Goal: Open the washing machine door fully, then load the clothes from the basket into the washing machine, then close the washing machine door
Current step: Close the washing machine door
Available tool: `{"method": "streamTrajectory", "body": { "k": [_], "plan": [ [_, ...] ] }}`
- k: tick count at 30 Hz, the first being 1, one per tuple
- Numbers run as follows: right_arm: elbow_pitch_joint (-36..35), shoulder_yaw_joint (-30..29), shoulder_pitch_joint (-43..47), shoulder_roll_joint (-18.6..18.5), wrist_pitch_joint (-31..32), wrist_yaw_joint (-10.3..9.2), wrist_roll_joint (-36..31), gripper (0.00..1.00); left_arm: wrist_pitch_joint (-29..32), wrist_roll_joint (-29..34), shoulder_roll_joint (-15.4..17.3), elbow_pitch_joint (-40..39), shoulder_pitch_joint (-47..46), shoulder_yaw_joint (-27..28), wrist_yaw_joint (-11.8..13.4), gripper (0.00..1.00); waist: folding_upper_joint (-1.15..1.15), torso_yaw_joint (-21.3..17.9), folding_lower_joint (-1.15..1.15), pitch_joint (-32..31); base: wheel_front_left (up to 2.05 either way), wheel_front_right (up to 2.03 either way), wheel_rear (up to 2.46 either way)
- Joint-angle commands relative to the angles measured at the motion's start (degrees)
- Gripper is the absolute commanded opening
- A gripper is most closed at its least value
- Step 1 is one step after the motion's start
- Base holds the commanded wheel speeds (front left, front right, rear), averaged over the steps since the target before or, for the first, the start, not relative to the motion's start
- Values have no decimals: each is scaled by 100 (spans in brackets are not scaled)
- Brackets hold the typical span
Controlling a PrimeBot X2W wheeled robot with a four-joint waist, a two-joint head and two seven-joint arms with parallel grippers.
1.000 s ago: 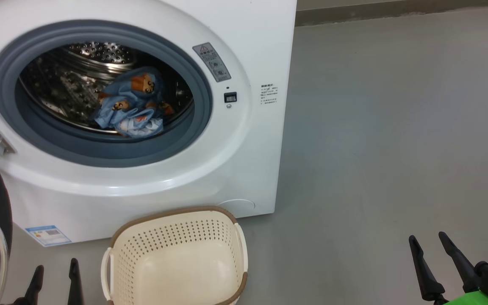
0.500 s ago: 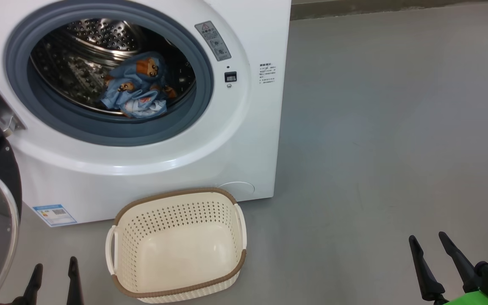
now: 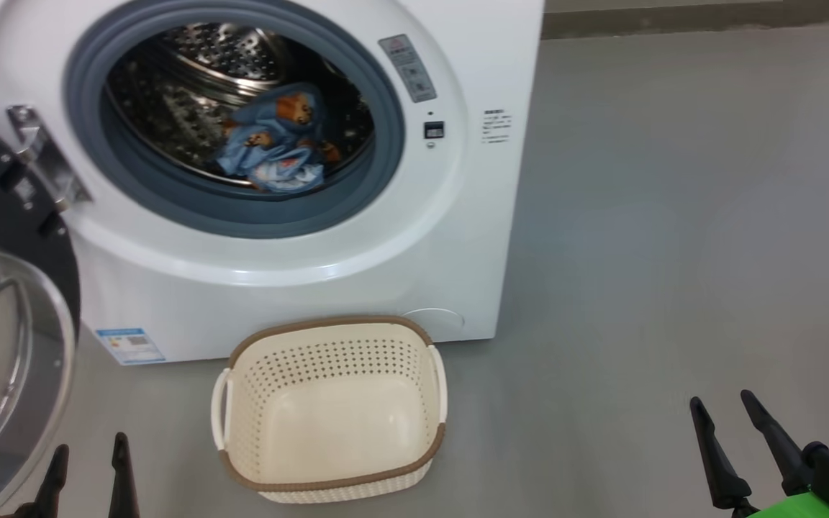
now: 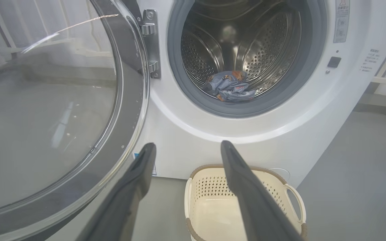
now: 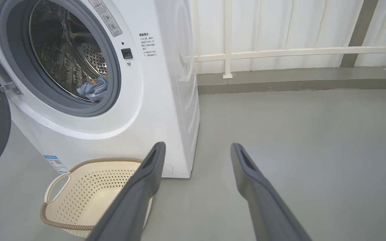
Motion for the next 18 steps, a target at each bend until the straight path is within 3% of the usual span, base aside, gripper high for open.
{"method": "streamTrajectory", "body": {
  "k": [1,18],
  "plan": [
    [-129,162,-45,-139,-69,9,36,100,-37,-19,66,-165,-83,225,-9,100,0,208,0,-31,0,0,0],
    [131,671,-434,-312,-69,9,55,100,-37,-46,-89,-297,79,356,-9,100,0,1884,0,-58,0,0,0]
  ]
}}
